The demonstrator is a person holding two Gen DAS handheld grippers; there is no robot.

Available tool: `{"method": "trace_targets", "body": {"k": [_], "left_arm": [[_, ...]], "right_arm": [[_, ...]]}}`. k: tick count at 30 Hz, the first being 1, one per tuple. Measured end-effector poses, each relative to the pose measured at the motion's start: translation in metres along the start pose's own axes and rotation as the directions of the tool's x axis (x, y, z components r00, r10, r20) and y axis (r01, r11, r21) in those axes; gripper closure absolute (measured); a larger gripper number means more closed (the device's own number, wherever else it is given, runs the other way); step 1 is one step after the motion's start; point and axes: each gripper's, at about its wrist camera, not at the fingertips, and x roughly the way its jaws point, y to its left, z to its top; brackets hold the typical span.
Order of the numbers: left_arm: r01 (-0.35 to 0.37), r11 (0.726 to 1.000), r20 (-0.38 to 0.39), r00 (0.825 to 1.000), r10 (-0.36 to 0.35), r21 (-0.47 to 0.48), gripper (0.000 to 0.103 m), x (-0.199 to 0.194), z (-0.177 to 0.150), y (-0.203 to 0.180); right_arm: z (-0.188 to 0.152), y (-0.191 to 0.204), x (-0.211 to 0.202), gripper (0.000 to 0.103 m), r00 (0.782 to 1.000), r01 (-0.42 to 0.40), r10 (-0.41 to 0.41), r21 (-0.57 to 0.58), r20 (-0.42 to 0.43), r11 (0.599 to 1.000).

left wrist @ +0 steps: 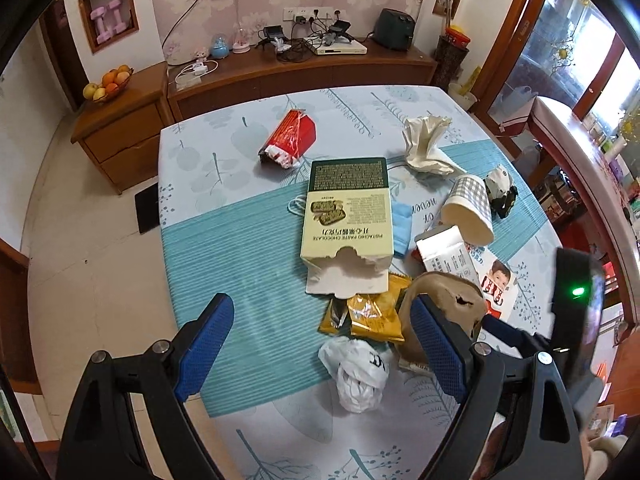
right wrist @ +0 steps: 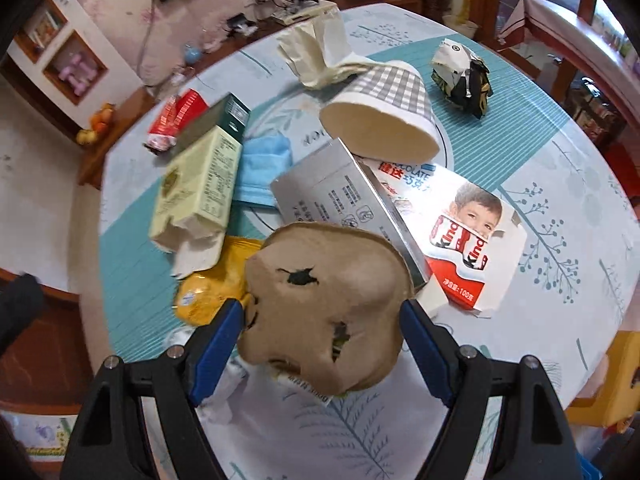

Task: Collect trash
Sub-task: 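Grasp the brown pulp egg tray with the right tool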

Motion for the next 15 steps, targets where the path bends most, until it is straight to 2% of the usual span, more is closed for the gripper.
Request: {"method": "trace_targets", "body": {"k": [2, 5, 11, 15], "left_arm": [[0.011, 1.0, 0.002, 1.0, -0.011, 0.001, 0.014, 0.002, 0.003, 0.0], [0.026, 1.0, -0.001, 1.0, -0.026, 0.008, 0.014, 0.008, 0.006, -0.001], [0.063, 0.998, -0.02, 0.998, -0.063, 0.01, 0.014, 0.02, 0.015, -0.007], [0.094, 0.996, -0.056, 0.994, -0.093, 0.003, 0.014, 0.033, 0.022, -0.012]], "right_arm": [[-0.001, -0.001, 0.002, 0.022, 1.0, 0.014, -0.014, 0.007, -0.005, 1.0], [-0.003, -0.008, -0.002, 0.038, 1.0, 0.005, -0.004, 0.014, -0.012, 1.0], [-0.009, -0.033, -0.02, 0.04, 0.999, -0.025, 0.027, 0.062, -0.025, 0.998], [-0.008, -0.051, -0.04, 0.04, 0.999, -0.052, 0.051, 0.094, 0.007, 0.994]]}}
